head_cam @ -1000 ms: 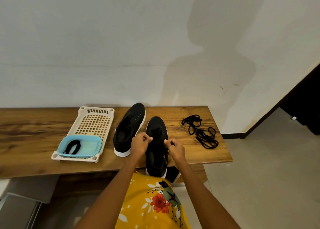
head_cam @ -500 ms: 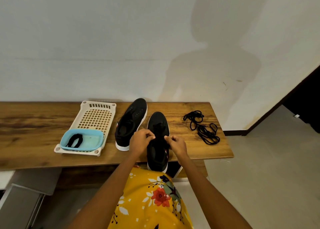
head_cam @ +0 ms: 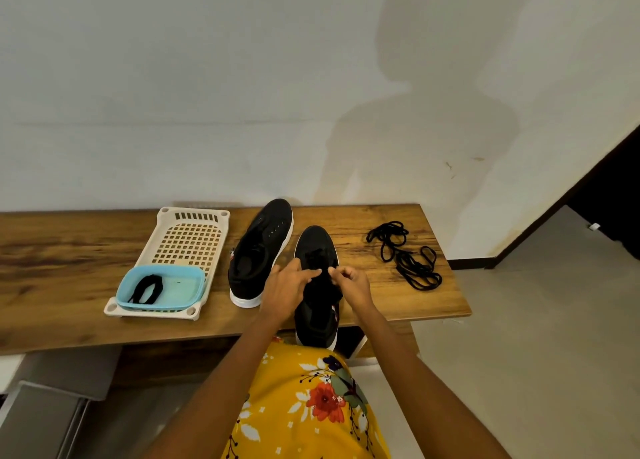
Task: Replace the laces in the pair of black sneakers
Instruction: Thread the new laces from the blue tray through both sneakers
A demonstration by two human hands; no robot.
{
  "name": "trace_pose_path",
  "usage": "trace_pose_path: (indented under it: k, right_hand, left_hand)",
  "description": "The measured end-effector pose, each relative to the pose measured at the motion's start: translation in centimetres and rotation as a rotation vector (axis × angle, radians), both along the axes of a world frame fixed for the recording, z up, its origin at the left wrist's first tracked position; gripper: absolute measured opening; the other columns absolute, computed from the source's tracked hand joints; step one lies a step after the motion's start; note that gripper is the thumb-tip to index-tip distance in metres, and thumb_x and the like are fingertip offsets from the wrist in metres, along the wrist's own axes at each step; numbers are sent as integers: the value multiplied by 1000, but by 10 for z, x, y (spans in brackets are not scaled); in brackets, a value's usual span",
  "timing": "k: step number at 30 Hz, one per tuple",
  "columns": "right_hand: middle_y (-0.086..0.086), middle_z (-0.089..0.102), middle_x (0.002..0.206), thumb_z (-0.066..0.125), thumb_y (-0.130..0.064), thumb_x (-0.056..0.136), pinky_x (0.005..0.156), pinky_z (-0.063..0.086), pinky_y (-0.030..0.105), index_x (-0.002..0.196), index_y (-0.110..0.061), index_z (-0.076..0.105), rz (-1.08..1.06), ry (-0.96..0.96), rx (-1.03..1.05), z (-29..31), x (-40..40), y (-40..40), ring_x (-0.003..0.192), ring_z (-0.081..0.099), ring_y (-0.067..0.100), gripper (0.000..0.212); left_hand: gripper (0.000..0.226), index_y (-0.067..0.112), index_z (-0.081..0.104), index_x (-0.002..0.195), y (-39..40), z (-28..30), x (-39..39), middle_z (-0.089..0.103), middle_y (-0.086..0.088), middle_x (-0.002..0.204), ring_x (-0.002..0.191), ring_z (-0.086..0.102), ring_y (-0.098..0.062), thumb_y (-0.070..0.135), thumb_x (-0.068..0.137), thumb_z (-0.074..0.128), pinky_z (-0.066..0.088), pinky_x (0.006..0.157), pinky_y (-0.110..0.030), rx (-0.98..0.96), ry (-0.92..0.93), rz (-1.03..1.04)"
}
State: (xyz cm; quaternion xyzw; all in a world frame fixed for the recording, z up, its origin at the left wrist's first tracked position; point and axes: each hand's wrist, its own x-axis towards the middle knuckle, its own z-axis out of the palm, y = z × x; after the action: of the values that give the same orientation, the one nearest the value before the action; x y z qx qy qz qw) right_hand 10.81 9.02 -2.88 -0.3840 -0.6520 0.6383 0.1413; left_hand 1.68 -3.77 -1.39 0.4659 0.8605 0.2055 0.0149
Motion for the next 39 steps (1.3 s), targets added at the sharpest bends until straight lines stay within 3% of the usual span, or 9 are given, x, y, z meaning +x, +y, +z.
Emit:
trace_pose_path:
  k: [5, 10, 12, 15, 17, 21, 25, 35, 39]
  right_hand:
    - [4, 59, 69, 55, -18, 95, 66, 47, 31, 73, -10, 58, -128, -20, -69, -10, 1, -3, 70, 57, 16, 24]
    - [-1, 60, 67, 60, -26, 93, 62, 45, 25, 75, -6, 63, -92, -30, 27, -10, 4, -3, 66, 57, 9, 26]
    - [-11, 52, 56, 62, -29, 91, 53, 39, 16, 61, -17, 55, -22, -59, 86, -4, 8, -4, 53, 50, -1, 33]
    - [-14, 48, 47, 64, -28, 90, 48, 35, 10, 53, -25, 48, 62, -106, 92, -2, 14, -1, 46, 49, -6, 40]
    - [-12, 61, 59, 67, -26, 88, 58, 44, 16, 57, -22, 59, 120, -113, 75, 1, 17, 2, 62, 60, -1, 32]
    - [5, 73, 91, 67, -19, 87, 75, 53, 22, 90, -9, 73, 189, -87, 47, 4, 18, 5, 89, 68, 15, 12]
    - [2, 73, 89, 70, -27, 85, 76, 55, 27, 89, -11, 73, 206, -98, 105, 6, 16, 0, 86, 69, 12, 17]
    - [-1, 62, 71, 61, -22, 91, 68, 47, 34, 73, -15, 62, 49, -169, 197, 5, 11, -9, 71, 59, 14, 20]
    - [2, 66, 82, 60, -23, 92, 72, 49, 36, 84, -11, 64, 138, -198, 280, 4, 13, -6, 81, 62, 18, 15]
  left_hand:
    - [36, 34, 53, 130, 5, -4, 2, 53, -1, 102, 89, 55, -18, 20, 98, 45, 35, 86, -27, -37, 1, 16]
    - [28, 30, 64, 118, 7, -7, -1, 53, 1, 107, 104, 47, -15, 23, 94, 52, 32, 89, -26, 18, -77, 45]
    - [22, 22, 70, 107, 12, 0, -3, 56, 1, 113, 112, 47, -16, 27, 93, 54, 35, 95, -28, 121, -325, 139]
    - [23, 10, 71, 95, 22, 11, -4, 66, -5, 101, 102, 59, -20, 25, 94, 53, 41, 85, -28, 192, -646, 281]
    - [15, 8, 65, 96, 27, 12, -5, 63, -4, 92, 97, 61, -22, 20, 88, 63, 44, 80, -28, 192, -672, 356]
    - [31, 6, 64, 108, 26, 10, -7, 66, -8, 102, 100, 61, -21, 23, 83, 70, 44, 82, -25, 109, -691, 422]
    - [23, 5, 71, 100, 20, 8, -3, 71, -8, 100, 98, 64, -18, 21, 83, 70, 43, 79, -22, 156, -686, 439]
    - [8, 9, 67, 82, 19, 1, -1, 69, -9, 91, 91, 64, -21, 13, 87, 64, 52, 83, -34, 197, -679, 509]
    - [11, 11, 65, 99, 17, -1, -8, 67, -9, 100, 94, 62, -20, 14, 92, 57, 52, 82, -35, 213, -710, 432]
